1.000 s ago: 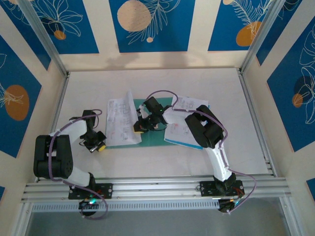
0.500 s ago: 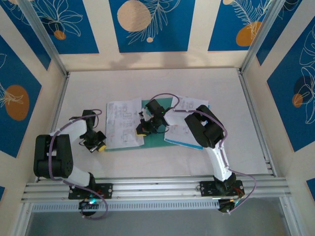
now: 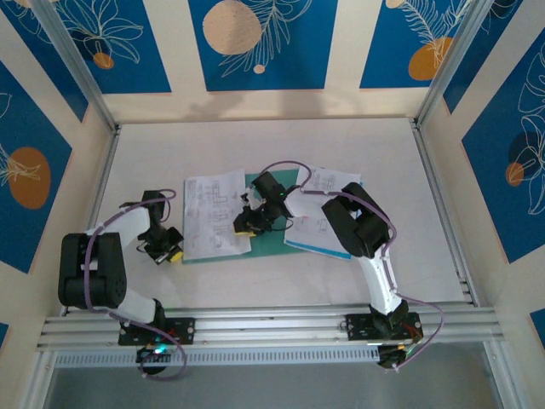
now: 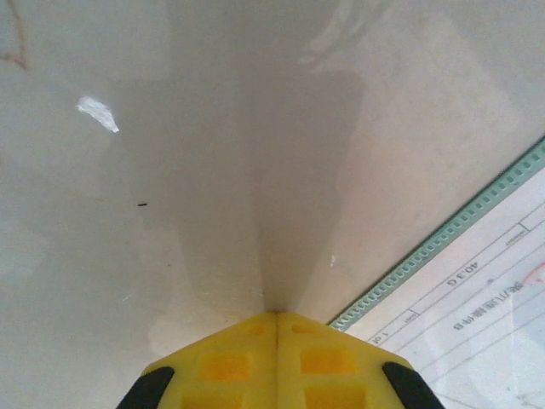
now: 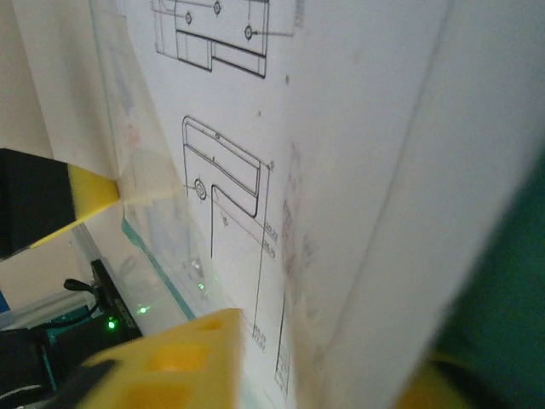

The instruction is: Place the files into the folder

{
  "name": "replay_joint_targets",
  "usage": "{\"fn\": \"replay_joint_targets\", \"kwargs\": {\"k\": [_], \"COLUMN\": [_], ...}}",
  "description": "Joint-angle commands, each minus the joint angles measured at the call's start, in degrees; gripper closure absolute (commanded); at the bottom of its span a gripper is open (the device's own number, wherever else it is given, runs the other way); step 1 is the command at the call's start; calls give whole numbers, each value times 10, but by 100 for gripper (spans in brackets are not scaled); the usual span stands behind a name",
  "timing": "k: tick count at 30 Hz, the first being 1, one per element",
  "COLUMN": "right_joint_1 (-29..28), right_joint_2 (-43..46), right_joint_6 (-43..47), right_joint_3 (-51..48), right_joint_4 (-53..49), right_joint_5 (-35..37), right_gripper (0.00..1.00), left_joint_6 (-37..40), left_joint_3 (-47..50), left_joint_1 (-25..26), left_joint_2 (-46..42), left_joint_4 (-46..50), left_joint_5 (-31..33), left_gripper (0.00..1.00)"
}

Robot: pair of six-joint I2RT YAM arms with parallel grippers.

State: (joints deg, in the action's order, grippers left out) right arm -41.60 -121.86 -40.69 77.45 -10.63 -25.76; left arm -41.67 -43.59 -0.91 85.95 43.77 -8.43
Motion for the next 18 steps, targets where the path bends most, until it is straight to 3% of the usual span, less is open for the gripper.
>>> {"fn": "replay_joint_targets", "kwargs": {"k": [1,8,12,14,18], "right_joint_1": [2,24,44,54,61], "right_joint_2": [46,131,186,208,208], "right_joint_6": [0,-20,-48,-71,-125], "right_joint_3": [11,23,-15,-34,-32], "right_joint_4": [-62,-211,-243,-240,-250], "right_joint_5": [29,134,175,181,198], "right_gripper": [56,40,40,47,80], "left_joint_6": [-3,-2,-13,-25,-52], "left_joint_3": [-2,-73,-100,-97,-79], "left_joint_1": [-1,22,81,121,179], "left_joint_2": [1,-48,-48,-45,-17], "left_joint_4": [-15,35,24,-12,-101], "left_joint_5": [-5,-4,-22,-43,-88], "left_gripper": [100,100,100,100,100]}}
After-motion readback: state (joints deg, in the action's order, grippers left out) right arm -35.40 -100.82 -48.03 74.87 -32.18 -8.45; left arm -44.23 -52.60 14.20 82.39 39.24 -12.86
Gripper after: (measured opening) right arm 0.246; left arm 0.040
